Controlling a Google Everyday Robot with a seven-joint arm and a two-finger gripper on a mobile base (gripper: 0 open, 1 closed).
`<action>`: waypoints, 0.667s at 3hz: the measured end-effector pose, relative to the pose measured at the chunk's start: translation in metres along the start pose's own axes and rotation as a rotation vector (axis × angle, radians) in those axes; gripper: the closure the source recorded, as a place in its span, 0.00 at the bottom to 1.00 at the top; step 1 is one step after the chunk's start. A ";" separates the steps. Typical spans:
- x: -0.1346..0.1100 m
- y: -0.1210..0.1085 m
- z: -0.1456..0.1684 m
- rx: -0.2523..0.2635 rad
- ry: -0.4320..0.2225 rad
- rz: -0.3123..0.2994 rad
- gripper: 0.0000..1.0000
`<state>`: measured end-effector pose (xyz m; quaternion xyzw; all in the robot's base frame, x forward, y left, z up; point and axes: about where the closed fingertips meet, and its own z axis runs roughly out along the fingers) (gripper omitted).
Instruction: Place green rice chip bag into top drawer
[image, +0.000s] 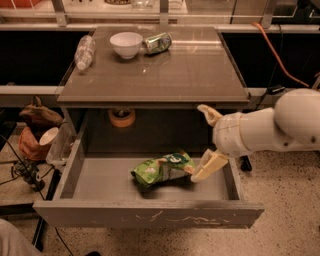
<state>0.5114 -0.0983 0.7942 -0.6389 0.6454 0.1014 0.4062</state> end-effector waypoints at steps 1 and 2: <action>-0.030 -0.004 -0.108 0.139 0.092 0.011 0.00; -0.046 -0.003 -0.127 0.169 0.126 -0.017 0.00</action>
Offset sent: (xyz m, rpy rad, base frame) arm -0.0382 -0.0432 0.0800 -0.0499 -0.0693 -0.1188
